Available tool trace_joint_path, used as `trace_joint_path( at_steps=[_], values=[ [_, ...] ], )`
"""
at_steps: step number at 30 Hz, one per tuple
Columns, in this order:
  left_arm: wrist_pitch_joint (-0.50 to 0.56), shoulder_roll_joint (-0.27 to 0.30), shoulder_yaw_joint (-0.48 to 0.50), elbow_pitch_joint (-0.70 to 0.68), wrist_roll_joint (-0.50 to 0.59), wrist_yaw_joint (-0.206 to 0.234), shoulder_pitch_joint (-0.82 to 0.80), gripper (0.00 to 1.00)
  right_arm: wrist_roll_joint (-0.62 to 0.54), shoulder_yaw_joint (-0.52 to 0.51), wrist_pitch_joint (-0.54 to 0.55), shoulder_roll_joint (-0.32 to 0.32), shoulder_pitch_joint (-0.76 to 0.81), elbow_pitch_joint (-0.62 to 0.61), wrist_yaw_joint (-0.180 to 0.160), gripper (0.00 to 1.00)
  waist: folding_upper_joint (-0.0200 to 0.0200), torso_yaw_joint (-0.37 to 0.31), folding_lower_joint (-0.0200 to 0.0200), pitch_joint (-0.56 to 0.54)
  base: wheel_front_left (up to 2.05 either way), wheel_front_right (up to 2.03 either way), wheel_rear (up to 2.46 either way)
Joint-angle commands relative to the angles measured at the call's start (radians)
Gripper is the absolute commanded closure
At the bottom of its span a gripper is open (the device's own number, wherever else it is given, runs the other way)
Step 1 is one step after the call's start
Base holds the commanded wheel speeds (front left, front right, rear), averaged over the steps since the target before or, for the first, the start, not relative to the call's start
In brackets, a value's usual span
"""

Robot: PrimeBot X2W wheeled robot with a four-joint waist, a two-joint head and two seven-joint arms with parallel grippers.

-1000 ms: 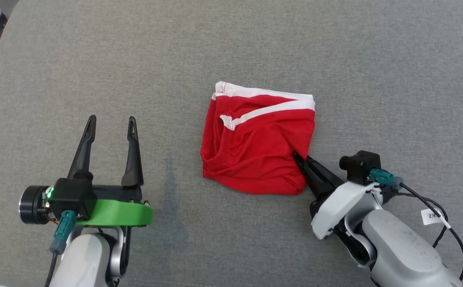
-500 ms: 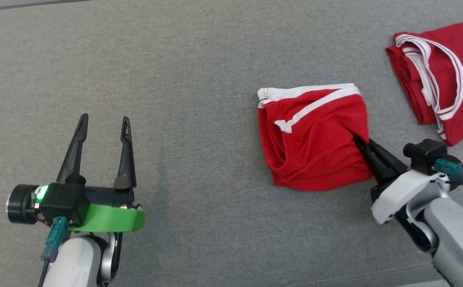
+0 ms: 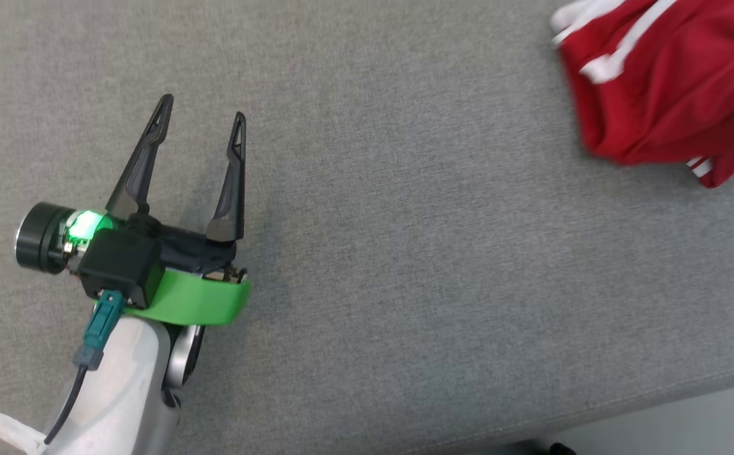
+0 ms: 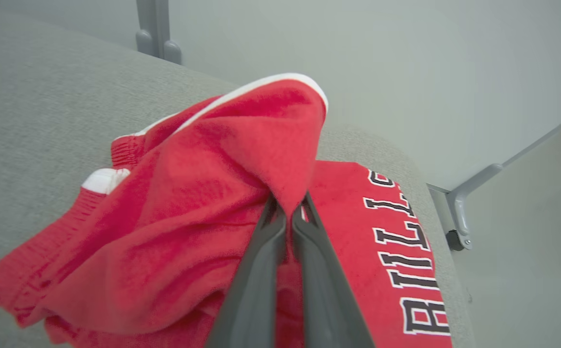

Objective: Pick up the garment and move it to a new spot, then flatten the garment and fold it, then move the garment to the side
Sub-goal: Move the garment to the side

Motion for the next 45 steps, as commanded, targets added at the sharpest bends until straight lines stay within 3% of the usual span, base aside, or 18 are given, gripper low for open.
trace_joint_path(
  at_steps=[1,4,7,11,13,14,15,22,30,39,45],
  values=[
    [-0.003,0.006,-0.001,-0.002,0.008,-0.006,-0.027,0.00,0.003,-0.029,0.005,-0.017,-0.024,0.015,-0.001,1.00,-0.0001,0.033,0.0000,0.086,0.00,0.00,0.00],
    [-0.006,0.005,-0.013,-0.007,0.013,-0.014,-0.052,0.00,-0.012,-0.109,0.014,-0.064,-0.048,0.065,-0.001,1.00,-0.0001,0.051,0.0000,0.117,0.00,0.00,0.00],
    [-0.008,0.007,-0.017,-0.009,0.017,-0.019,-0.065,0.00,-0.057,-0.170,0.009,-0.071,-0.066,0.116,-0.001,1.00,-0.0001,0.061,0.0000,0.136,0.00,0.00,0.00],
    [-0.012,0.008,-0.022,-0.001,0.018,-0.020,-0.078,0.00,-0.101,-0.240,0.006,-0.017,-0.068,0.178,-0.001,0.98,-0.0001,0.065,0.0000,0.143,0.00,0.00,0.00],
    [-0.012,0.008,-0.022,0.005,0.017,-0.018,-0.080,0.00,-0.124,-0.268,0.003,0.006,-0.052,0.204,-0.001,0.53,-0.0001,0.062,0.0000,0.137,0.00,0.00,0.00],
    [-0.011,0.008,-0.023,0.008,0.015,-0.016,-0.077,0.00,-0.132,-0.289,-0.006,0.027,-0.044,0.216,-0.001,0.06,-0.0001,0.058,0.0000,0.129,0.00,0.00,0.00],
    [-0.012,0.008,-0.022,0.011,0.014,-0.014,-0.073,0.00,-0.137,-0.307,-0.013,0.044,-0.034,0.228,-0.001,0.00,-0.0001,0.055,0.0000,0.122,0.00,0.00,0.00],
    [-0.012,0.016,-0.016,0.042,-0.002,0.004,-0.011,0.00,-0.153,-0.450,-0.102,0.165,0.083,0.221,-0.001,0.00,-0.0001,0.021,0.0000,0.022,0.00,0.00,0.00],
    [-0.007,0.021,0.014,0.065,-0.033,0.049,0.082,0.00,-0.166,-0.573,-0.128,0.332,0.293,-0.016,-0.001,0.00,-0.0001,-0.011,0.0000,-0.108,0.00,0.00,0.00],
    [0.001,0.018,0.046,0.083,-0.066,0.097,0.181,0.00,-0.279,-0.536,-0.092,0.524,0.494,-0.304,-0.001,0.00,-0.0001,-0.012,0.0000,-0.221,0.00,0.00,0.00],
    [-0.002,0.019,0.069,0.103,-0.091,0.125,0.248,0.00,-0.315,-0.468,-0.045,0.602,0.578,-0.416,-0.001,0.00,-0.0001,0.030,0.0000,-0.283,0.00,0.00,0.00]
  ],
)
